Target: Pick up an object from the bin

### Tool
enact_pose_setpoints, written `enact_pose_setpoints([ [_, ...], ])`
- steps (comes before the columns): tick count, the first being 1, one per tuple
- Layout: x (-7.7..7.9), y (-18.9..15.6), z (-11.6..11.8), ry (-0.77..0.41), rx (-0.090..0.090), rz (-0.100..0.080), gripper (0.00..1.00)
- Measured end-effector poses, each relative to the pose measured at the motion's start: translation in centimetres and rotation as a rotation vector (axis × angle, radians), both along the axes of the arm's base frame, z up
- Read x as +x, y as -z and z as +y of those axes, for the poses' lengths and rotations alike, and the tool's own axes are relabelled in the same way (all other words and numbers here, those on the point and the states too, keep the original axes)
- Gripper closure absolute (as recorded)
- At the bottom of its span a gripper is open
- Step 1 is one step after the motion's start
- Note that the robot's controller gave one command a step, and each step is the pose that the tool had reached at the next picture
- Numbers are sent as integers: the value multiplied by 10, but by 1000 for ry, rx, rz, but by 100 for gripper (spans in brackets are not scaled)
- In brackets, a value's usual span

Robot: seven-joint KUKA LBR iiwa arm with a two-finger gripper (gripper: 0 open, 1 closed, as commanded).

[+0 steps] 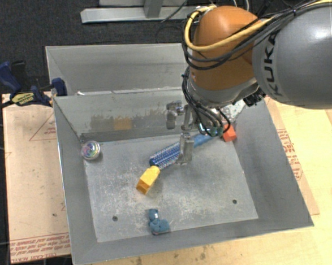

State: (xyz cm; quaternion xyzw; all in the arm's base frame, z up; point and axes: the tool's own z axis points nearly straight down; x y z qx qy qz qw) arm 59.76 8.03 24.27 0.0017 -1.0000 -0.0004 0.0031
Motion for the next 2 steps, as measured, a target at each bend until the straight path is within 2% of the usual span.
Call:
enact_pose_setpoints([
  [1, 1, -5, -1, 3, 1, -8, 100],
  [2, 1, -5, -1, 4, 1, -8, 0],
])
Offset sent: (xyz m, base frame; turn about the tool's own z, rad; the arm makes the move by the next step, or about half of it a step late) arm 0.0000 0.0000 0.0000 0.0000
